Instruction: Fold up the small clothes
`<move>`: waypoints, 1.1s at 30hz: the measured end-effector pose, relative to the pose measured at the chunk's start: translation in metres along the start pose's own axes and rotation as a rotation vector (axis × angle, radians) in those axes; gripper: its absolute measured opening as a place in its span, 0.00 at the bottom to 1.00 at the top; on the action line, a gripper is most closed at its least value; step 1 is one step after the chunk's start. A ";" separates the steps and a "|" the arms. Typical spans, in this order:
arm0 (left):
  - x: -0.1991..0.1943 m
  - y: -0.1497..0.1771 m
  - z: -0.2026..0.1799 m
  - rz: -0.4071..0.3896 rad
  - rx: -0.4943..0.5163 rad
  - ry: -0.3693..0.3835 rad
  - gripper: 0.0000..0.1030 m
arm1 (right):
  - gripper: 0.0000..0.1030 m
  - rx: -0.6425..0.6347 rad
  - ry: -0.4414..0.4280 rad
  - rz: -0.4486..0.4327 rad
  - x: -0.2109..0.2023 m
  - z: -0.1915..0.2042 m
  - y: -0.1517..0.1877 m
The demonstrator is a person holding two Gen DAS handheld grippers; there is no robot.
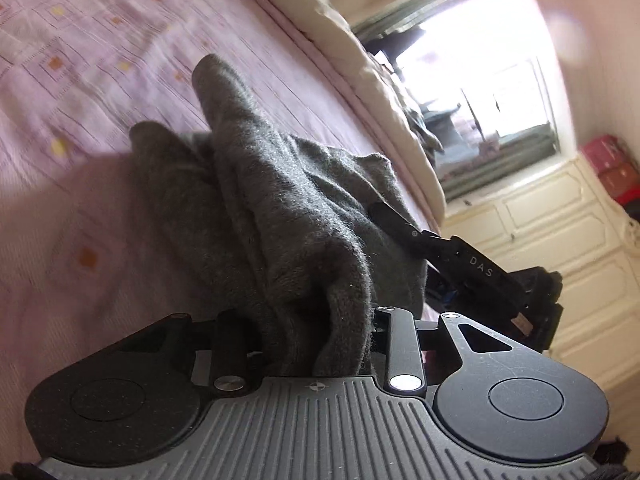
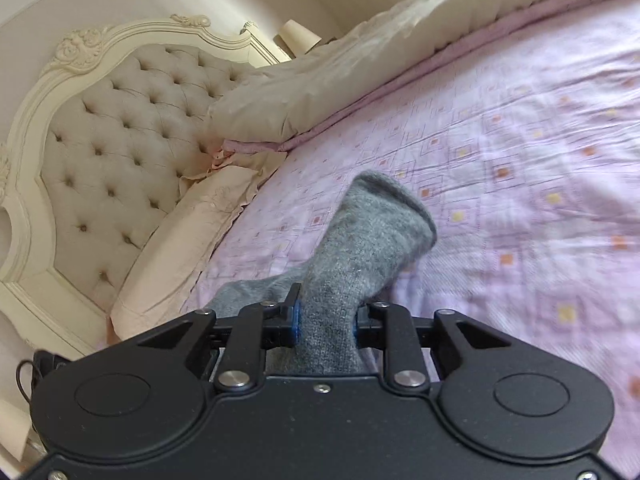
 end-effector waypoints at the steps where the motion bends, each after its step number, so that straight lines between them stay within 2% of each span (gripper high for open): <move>1: -0.003 0.009 -0.007 0.020 0.011 0.014 0.31 | 0.32 -0.005 0.019 0.000 -0.014 0.001 0.006; 6: -0.014 0.064 -0.026 0.098 0.039 0.039 0.31 | 0.35 0.006 0.096 0.025 -0.076 -0.005 0.045; 8: -0.017 0.089 -0.023 0.124 0.054 0.006 0.32 | 0.39 0.007 0.149 0.046 -0.089 -0.012 0.065; 11: -0.020 0.119 -0.003 0.148 0.097 -0.116 0.35 | 0.49 0.033 0.234 0.053 -0.104 -0.033 0.091; 13: -0.033 0.128 0.004 0.094 0.102 -0.109 0.38 | 0.55 0.062 0.258 0.025 -0.116 -0.043 0.099; 15: -0.045 0.129 0.006 0.072 0.074 -0.132 0.38 | 0.56 0.081 0.266 -0.010 -0.127 -0.046 0.102; 19: -0.069 0.127 0.001 0.039 0.156 -0.255 0.38 | 0.56 0.037 0.288 -0.070 -0.141 -0.036 0.101; 22: -0.086 0.121 -0.023 -0.015 0.331 -0.361 0.38 | 0.61 -0.028 0.298 -0.118 -0.151 -0.022 0.103; 24: -0.101 0.120 -0.046 -0.083 0.447 -0.395 0.40 | 0.66 -0.066 0.298 -0.142 -0.156 -0.014 0.104; 26: -0.107 0.113 -0.068 -0.156 0.530 -0.397 0.50 | 0.67 -0.093 0.298 -0.158 -0.158 -0.008 0.105; 28: -0.104 0.103 -0.089 -0.210 0.596 -0.379 0.65 | 0.68 -0.103 0.292 -0.163 -0.159 -0.005 0.108; 30: -0.089 0.092 -0.102 -0.228 0.629 -0.356 0.67 | 0.71 -0.104 0.291 -0.167 -0.158 -0.004 0.111; 33: -0.060 0.080 -0.107 -0.243 0.611 -0.322 0.67 | 0.71 -0.109 0.289 -0.170 -0.160 -0.001 0.117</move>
Point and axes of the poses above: each gripper's, at about its wrist camera, not at the fingertips, and x roughly the way its jaws point, z to its left, y to its underside, the point moved 6 cm from there along x, roughly the way its jaws point, and after that the axes turned 1 degree about y, right-handed, at the moved point
